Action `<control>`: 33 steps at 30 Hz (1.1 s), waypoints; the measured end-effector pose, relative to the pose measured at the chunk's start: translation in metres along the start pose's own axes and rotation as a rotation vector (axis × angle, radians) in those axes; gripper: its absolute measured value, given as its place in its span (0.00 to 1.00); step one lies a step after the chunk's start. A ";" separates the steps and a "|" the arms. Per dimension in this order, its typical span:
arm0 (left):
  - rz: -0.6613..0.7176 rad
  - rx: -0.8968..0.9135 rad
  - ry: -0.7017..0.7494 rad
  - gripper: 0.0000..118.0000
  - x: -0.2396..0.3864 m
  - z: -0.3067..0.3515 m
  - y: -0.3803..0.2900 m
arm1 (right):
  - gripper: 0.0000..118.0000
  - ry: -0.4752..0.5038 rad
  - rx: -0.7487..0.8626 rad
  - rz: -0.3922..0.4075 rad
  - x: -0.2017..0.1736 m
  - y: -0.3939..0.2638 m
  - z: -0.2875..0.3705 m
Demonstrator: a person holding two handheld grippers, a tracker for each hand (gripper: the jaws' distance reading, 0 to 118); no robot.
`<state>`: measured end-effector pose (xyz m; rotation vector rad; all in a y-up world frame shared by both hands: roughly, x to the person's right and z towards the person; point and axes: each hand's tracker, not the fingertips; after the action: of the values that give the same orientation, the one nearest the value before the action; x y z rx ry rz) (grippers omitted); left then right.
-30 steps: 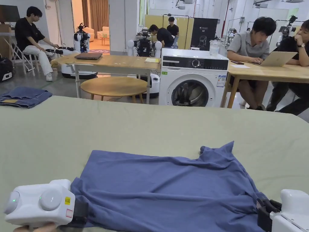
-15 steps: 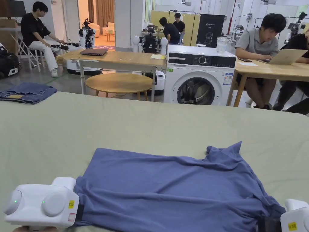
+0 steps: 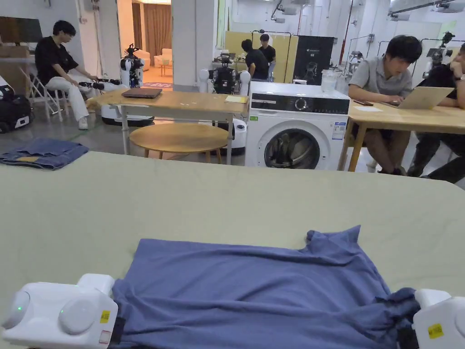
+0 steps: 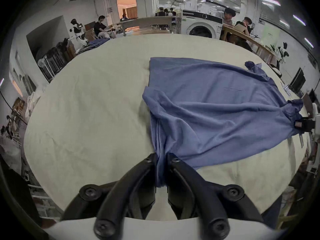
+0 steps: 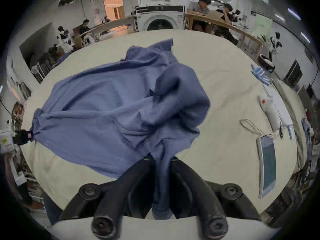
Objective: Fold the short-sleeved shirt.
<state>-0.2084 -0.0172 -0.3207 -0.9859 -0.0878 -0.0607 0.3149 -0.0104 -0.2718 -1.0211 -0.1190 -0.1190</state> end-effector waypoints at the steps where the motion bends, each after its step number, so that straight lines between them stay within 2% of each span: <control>1: 0.002 0.001 -0.002 0.05 0.000 0.005 -0.005 | 0.07 -0.003 0.000 0.001 0.001 -0.004 0.007; 4: -0.011 0.002 0.011 0.05 0.000 0.025 -0.027 | 0.07 -0.011 -0.004 0.019 0.001 -0.025 0.031; 9: -0.009 -0.020 -0.015 0.05 -0.009 0.050 -0.077 | 0.07 0.030 -0.025 0.001 0.009 -0.080 0.055; 13: 0.014 -0.051 -0.028 0.05 -0.018 0.052 -0.113 | 0.07 0.062 -0.054 -0.018 0.011 -0.122 0.060; 19: 0.058 -0.028 -0.042 0.05 -0.019 0.049 -0.129 | 0.07 0.053 -0.034 -0.020 0.008 -0.143 0.053; 20: 0.060 -0.019 -0.035 0.10 -0.020 0.049 -0.128 | 0.15 0.045 -0.022 -0.020 0.007 -0.143 0.054; 21: 0.071 -0.026 -0.035 0.23 -0.019 0.050 -0.127 | 0.30 0.033 -0.016 -0.017 0.006 -0.143 0.055; 22: 0.080 -0.029 -0.031 0.44 -0.021 0.052 -0.125 | 0.53 0.017 0.003 -0.010 0.005 -0.144 0.058; 23: 0.085 -0.025 -0.029 0.70 -0.021 0.057 -0.123 | 0.85 0.021 0.036 -0.003 0.006 -0.143 0.063; 24: 0.090 0.009 -0.016 0.77 -0.022 0.065 -0.119 | 0.92 0.019 0.077 -0.006 0.007 -0.139 0.069; 30: 0.114 0.270 -0.052 0.77 -0.003 0.109 -0.062 | 0.91 0.028 0.435 -0.058 -0.012 -0.094 0.119; 33: 0.091 0.316 -0.032 0.77 0.015 0.107 -0.036 | 0.91 0.040 0.573 -0.076 -0.027 -0.074 0.130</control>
<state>-0.2018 0.0523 -0.2308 -0.6743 -0.0786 0.0517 0.2715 0.0641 -0.1467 -0.4424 -0.1451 -0.1630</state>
